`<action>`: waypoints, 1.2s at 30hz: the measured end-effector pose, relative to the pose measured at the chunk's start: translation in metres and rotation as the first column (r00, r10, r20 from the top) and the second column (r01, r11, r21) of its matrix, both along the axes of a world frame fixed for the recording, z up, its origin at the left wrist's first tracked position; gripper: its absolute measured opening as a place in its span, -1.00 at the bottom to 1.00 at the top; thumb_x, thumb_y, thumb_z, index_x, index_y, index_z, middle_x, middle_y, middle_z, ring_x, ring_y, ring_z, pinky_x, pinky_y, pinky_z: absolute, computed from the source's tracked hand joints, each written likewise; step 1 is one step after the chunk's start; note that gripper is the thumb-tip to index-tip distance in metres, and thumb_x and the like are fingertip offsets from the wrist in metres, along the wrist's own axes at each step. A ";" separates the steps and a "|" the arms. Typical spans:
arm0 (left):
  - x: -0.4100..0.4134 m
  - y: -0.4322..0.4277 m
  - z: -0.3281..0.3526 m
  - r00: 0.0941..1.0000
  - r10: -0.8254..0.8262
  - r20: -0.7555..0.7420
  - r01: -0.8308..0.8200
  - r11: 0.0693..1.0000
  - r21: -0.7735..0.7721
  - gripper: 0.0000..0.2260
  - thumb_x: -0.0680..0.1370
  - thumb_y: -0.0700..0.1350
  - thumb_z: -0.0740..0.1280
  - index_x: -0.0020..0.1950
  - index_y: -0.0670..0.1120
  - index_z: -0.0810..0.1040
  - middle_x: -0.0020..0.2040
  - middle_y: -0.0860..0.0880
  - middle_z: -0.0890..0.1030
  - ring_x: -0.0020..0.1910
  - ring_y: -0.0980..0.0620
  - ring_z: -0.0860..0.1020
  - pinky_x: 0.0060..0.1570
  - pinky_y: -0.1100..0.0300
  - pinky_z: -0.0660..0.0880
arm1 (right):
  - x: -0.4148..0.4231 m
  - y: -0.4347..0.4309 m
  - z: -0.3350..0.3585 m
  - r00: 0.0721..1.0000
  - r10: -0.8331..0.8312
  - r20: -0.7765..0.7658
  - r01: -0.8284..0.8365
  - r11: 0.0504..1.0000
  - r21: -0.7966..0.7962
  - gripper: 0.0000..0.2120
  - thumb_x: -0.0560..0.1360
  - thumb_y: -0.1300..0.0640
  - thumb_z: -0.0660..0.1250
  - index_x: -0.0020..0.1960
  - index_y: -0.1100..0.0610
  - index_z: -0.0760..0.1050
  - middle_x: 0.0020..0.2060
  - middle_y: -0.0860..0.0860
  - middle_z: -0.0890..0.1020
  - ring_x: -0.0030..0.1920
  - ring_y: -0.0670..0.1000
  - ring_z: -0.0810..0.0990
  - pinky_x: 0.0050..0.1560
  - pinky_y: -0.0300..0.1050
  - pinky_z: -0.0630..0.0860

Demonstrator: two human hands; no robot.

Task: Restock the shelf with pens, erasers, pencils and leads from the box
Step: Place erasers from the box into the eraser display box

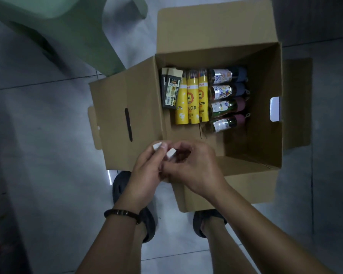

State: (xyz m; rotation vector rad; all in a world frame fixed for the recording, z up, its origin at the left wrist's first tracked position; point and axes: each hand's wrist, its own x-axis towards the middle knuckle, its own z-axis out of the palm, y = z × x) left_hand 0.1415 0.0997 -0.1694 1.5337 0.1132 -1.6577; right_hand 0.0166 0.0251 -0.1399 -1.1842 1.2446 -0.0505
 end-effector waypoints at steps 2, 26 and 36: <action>-0.001 0.002 -0.003 0.997 0.080 -0.024 -0.080 0.997 -0.004 -0.71 0.69 -0.01 0.28 0.25 -0.20 0.58 0.09 -0.24 0.70 0.08 -0.14 0.71 -0.02 0.03 0.63 | -0.001 -0.001 0.002 0.998 -0.016 0.053 0.015 1.000 0.027 -0.73 0.43 0.24 0.61 -0.01 -0.10 0.73 -0.16 0.00 0.74 -0.20 -0.04 0.74 -0.12 -0.12 0.71; 0.010 0.023 -0.044 0.988 0.110 0.105 -0.127 0.977 0.171 -0.77 0.75 0.01 0.23 0.11 -0.11 0.57 -0.21 -0.02 0.53 -0.27 0.06 0.47 -0.29 0.19 0.36 | -0.016 0.012 -0.212 0.847 0.415 -0.333 -0.391 0.910 0.140 -0.81 0.39 0.12 0.59 -0.01 0.02 0.72 -0.20 -0.04 0.73 -0.19 -0.04 0.67 -0.01 -0.02 0.68; 0.013 0.024 -0.033 0.970 0.225 0.091 -0.239 0.948 0.208 -0.74 0.72 0.07 0.27 0.04 -0.10 0.58 -0.15 -0.08 0.62 -0.32 0.07 0.49 -0.34 0.19 0.36 | -0.009 0.004 -0.192 0.927 0.139 -0.349 -0.095 0.986 0.139 -0.92 0.50 0.29 0.56 -0.07 0.25 0.66 -0.27 0.11 0.69 -0.35 -0.05 0.70 -0.30 -0.13 0.67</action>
